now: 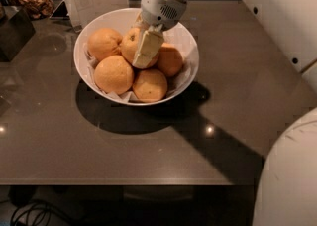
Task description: Pick orange from white bowl
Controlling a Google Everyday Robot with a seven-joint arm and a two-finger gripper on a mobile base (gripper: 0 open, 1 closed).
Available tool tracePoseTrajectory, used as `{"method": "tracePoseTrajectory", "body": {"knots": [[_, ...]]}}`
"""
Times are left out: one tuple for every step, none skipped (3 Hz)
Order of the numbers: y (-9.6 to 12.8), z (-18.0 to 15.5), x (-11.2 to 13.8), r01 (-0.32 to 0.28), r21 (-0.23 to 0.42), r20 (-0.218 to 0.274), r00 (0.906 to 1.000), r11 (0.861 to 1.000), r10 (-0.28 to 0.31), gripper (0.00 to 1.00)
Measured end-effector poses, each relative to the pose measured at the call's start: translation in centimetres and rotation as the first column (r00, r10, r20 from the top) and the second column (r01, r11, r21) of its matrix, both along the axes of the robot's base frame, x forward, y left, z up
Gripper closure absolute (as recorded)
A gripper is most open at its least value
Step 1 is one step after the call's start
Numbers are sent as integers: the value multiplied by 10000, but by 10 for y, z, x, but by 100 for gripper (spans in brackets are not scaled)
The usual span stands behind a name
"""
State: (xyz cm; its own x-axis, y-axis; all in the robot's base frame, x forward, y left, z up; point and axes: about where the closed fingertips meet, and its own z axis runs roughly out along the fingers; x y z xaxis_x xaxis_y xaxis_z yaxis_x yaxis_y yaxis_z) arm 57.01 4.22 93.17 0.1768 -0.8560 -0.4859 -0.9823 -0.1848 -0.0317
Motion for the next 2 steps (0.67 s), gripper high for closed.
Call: {"method": "tracePoseTrajectory", "body": {"knots": [[-3, 26, -13, -336, 1066, 632, 9976, 9937, 269, 100], [-27, 56, -44, -464, 2167, 1372, 9904, 9751, 166, 100]]}}
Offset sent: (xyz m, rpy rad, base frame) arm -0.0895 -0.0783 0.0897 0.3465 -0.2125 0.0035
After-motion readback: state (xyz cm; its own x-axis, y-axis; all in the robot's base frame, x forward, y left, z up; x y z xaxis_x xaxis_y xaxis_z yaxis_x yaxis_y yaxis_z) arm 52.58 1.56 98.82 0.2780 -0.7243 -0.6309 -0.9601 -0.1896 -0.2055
